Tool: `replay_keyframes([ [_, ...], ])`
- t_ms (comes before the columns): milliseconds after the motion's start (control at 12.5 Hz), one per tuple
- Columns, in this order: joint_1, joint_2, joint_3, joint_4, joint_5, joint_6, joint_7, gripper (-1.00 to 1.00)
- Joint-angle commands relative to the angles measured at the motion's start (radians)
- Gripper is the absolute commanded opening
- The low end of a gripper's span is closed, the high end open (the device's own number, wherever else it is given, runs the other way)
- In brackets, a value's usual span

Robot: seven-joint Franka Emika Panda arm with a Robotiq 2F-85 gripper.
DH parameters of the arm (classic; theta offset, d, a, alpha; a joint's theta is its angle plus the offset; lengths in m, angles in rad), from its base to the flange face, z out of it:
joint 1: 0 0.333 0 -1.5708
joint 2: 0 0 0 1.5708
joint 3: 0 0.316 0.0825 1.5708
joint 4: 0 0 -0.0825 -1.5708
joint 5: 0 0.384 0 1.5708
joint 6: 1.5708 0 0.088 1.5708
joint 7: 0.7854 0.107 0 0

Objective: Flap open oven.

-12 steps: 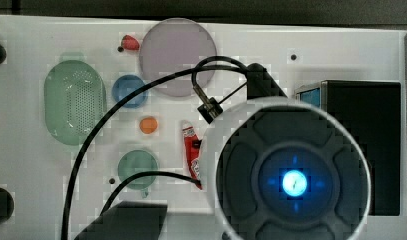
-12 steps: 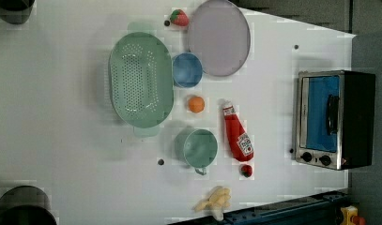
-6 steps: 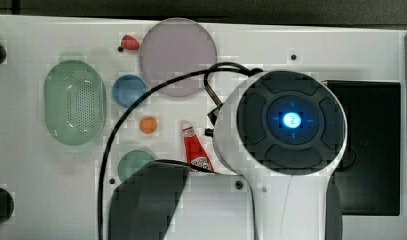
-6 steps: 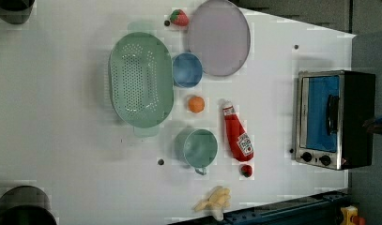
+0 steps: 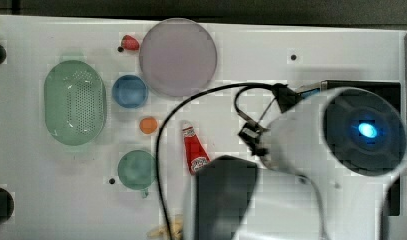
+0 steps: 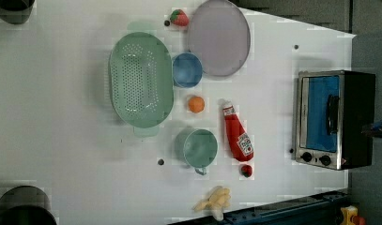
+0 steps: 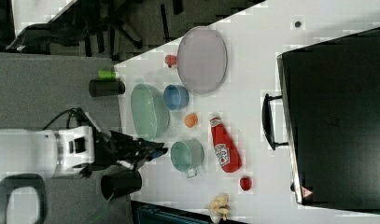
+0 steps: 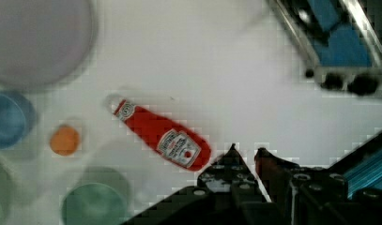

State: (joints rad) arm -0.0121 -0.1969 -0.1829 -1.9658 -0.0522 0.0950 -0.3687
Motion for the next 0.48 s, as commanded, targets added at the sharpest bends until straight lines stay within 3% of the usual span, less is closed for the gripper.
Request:
replay_keyframes([
  [80, -0.036, -0.005, -0.108, -0.056, 0.002, 0.102, -0.392, -0.65],
  [480, -0.042, 0.088, -0.229, -0.118, 0.002, 0.335, -0.736, -0.65],
])
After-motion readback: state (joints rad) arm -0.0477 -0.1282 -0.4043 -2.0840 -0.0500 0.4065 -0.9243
